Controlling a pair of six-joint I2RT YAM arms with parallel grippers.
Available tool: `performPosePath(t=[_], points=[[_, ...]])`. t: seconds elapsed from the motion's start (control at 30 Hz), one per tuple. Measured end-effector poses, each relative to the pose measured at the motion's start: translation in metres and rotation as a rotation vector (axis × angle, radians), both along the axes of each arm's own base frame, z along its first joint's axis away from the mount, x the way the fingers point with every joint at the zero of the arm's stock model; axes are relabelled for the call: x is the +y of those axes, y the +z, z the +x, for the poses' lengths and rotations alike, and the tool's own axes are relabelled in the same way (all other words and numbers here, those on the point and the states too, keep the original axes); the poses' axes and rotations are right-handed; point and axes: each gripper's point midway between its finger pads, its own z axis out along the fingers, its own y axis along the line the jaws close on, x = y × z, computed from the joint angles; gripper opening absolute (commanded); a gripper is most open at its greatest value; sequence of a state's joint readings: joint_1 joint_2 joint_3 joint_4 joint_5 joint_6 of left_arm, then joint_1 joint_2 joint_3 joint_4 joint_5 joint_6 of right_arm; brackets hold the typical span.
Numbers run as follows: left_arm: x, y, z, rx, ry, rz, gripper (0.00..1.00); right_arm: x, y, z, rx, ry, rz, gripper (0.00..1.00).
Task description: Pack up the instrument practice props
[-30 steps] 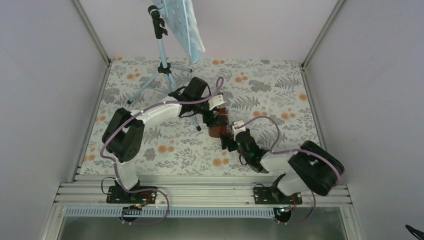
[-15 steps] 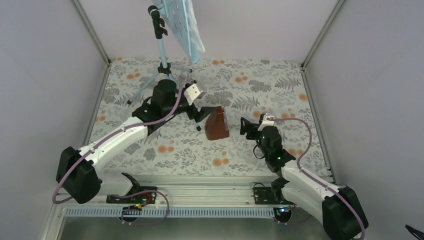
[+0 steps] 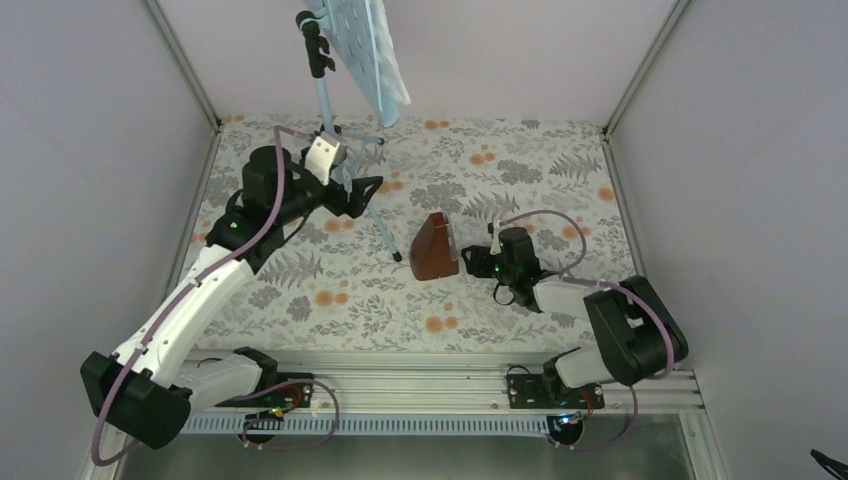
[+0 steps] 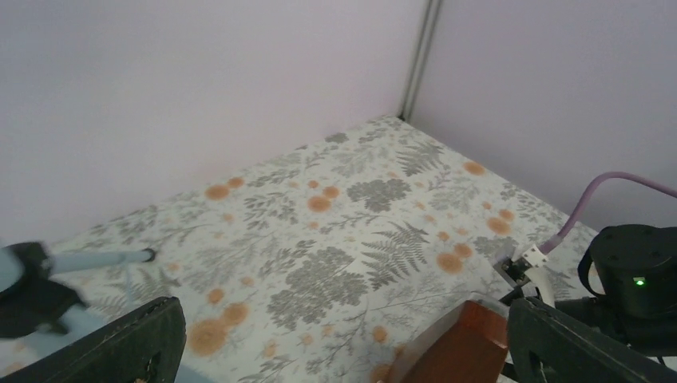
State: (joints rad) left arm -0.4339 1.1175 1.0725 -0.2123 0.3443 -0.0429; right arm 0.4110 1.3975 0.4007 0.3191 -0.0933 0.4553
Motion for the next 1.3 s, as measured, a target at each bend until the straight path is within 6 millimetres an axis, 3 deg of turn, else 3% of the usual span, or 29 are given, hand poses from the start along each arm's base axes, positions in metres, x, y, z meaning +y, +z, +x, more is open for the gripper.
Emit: performPosePath(t=[0.23, 0.37, 0.43, 0.5, 0.63, 0.77, 0.9, 1.03, 1.1, 1.17, 1.3], points=[[0.043, -0.009, 0.016, 0.027, 0.154, 0.037, 1.00, 0.030, -0.012, -0.011, 0.038, 0.134, 0.019, 0.60], [0.049, -0.018, 0.018, 0.033, 0.183, 0.063, 1.00, 0.054, -0.012, -0.031, 0.042, 0.230, 0.034, 0.62], [0.052, -0.023, 0.019, 0.038, 0.194, 0.077, 1.00, 0.062, -0.010, -0.044, 0.044, 0.271, 0.038, 0.67], [0.055, -0.026, 0.020, 0.039, 0.206, 0.088, 1.00, 0.065, -0.004, -0.054, 0.035, 0.291, 0.046, 0.79], [0.060, -0.032, 0.022, 0.041, 0.228, 0.108, 1.00, 0.057, 0.031, -0.054, -0.060, 0.255, 0.054, 0.99], [0.063, -0.036, 0.022, 0.041, 0.238, 0.123, 1.00, 0.053, 0.090, -0.047, -0.240, 0.248, 0.079, 0.99], [0.064, -0.038, 0.022, 0.043, 0.242, 0.125, 1.00, 0.070, 0.165, -0.048, -0.466, 0.372, 0.123, 1.00], [0.064, -0.039, 0.022, 0.045, 0.241, 0.128, 1.00, 0.107, 0.216, -0.044, -0.592, 0.576, 0.128, 1.00], [0.065, -0.041, 0.021, 0.047, 0.241, 0.130, 1.00, 0.125, 0.224, -0.038, -0.613, 0.663, 0.115, 1.00], [0.064, -0.041, 0.021, 0.047, 0.240, 0.131, 1.00, 0.141, 0.220, -0.032, -0.605, 0.737, 0.097, 1.00], [0.065, -0.042, 0.021, 0.048, 0.239, 0.136, 1.00, 0.162, 0.184, -0.027, -0.521, 0.855, 0.057, 0.96]])
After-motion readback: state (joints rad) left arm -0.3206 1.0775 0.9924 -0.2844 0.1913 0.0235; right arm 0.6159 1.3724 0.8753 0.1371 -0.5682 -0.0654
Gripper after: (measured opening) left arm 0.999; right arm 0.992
